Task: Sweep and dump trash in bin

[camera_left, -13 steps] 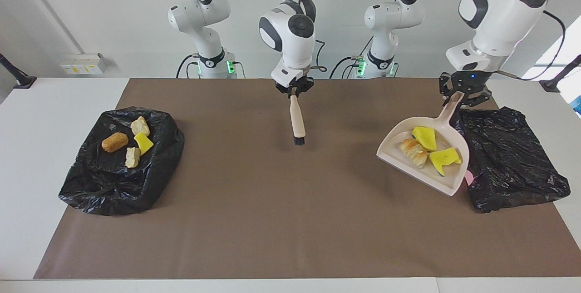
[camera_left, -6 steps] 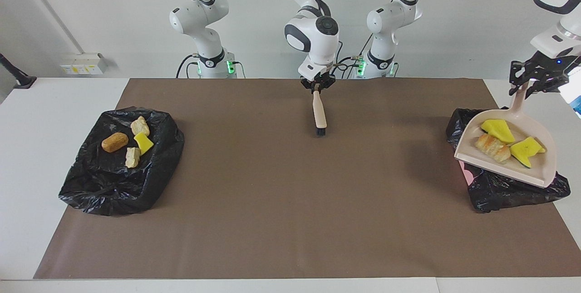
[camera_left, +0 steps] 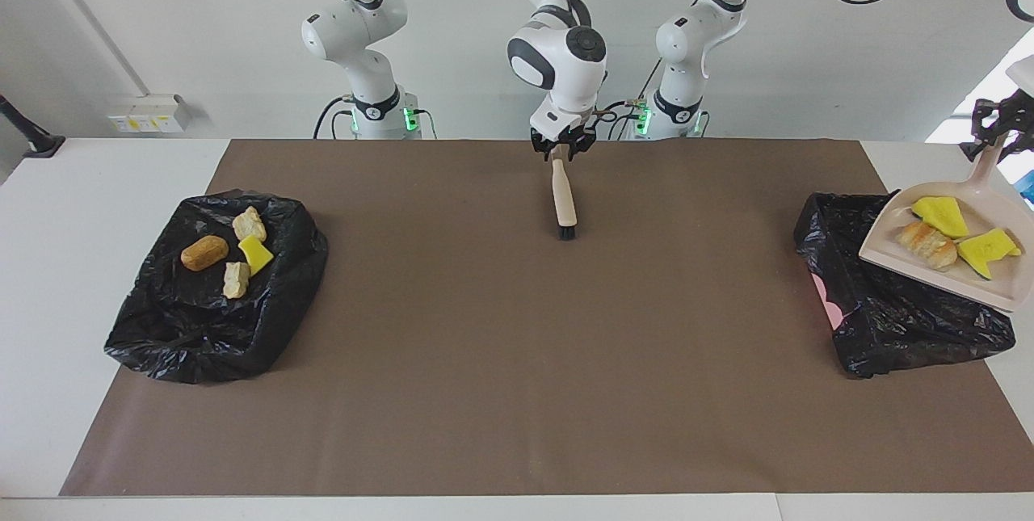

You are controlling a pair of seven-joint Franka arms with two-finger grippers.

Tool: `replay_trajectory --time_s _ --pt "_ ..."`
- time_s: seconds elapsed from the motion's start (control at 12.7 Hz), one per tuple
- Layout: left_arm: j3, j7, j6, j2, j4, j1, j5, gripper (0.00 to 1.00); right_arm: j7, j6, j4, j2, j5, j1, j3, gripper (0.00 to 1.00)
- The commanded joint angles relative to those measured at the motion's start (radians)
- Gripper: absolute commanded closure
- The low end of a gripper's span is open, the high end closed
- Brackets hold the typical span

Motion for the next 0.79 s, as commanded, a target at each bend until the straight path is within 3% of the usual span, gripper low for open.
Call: replay_trajectory --time_s 0.0,0.24,0.39,0.71 --pt "-0.005 0.097 0.01 0.011 0.018 -0.01 0.105 1.0 -0.031 -0.095 0.08 -0.018 0.004 -0.051 -0.003 0.0" --pt "-0.007 0.122 0.0 -0.001 -0.011 -0.074 0.279 1.0 -0.182 -0.248 0.179 -0.045 0.003 -0.167 -0.003 0.0" --pt "-0.007 0.133 -0.001 -0.015 -0.037 -0.093 0.33 1.0 -0.314 -0.336 0.251 -0.055 -0.002 -0.258 -0.007 0.0" --pt "-0.01 0.16 -0.007 -0.014 -0.039 -0.176 0.446 1.0 -0.522 -0.368 0.327 -0.059 -0.085 -0.414 -0.008 0.0"
